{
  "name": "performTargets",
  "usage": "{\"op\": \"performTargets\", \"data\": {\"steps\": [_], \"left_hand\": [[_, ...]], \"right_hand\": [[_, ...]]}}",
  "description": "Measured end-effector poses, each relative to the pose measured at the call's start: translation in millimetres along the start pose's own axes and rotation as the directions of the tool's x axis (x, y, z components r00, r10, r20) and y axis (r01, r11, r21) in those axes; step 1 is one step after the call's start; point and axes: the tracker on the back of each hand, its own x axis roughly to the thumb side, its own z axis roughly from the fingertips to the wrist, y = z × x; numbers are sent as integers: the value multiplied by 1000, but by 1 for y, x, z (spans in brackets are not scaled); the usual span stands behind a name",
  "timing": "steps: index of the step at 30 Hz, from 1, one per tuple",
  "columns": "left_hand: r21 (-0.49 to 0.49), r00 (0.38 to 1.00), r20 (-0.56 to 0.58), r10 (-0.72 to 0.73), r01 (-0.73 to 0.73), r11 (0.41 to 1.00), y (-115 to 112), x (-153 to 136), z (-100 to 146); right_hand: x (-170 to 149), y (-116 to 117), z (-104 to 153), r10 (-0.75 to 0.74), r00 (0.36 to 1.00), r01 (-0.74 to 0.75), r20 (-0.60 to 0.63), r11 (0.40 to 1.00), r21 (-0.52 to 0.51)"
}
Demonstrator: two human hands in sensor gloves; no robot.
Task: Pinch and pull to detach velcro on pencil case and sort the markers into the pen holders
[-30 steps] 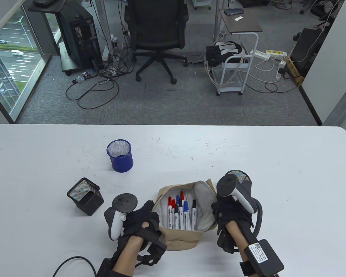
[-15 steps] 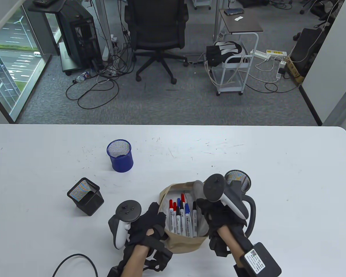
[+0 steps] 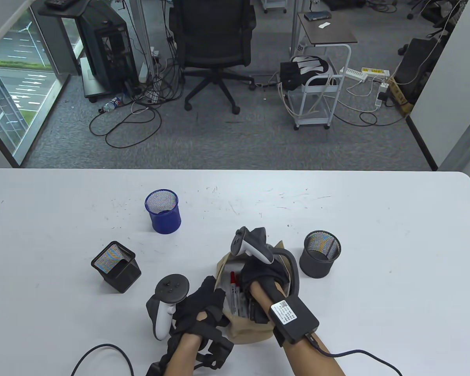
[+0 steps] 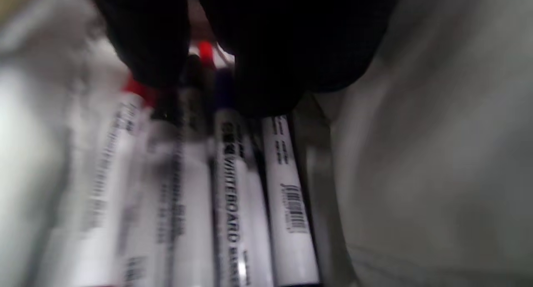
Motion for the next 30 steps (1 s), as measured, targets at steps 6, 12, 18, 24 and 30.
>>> {"op": "performTargets", "data": {"steps": [6,12,18,24,30], "left_hand": [[-7,1000,-4,17,-17,1000,0,-2,-1],[-9,1000,-3,29,-29,1000,0,-3,0],[-8,1000,11,21,-21,1000,-1,-1,2],[-26,999,11,35,-35,999,-1,-1,2],[-45,999,13,36,-35,998,-4,-1,2]], "right_hand": [[9,9,-6,19,999,-20,32,1000,13],[-3,-13,18,-92,986,103,138,992,-74],[-55,-68,80,-325,884,423,335,861,-283],[-135,-103,114,-461,811,583,360,580,-570],[-185,-98,76,-493,849,475,191,553,-685]]}}
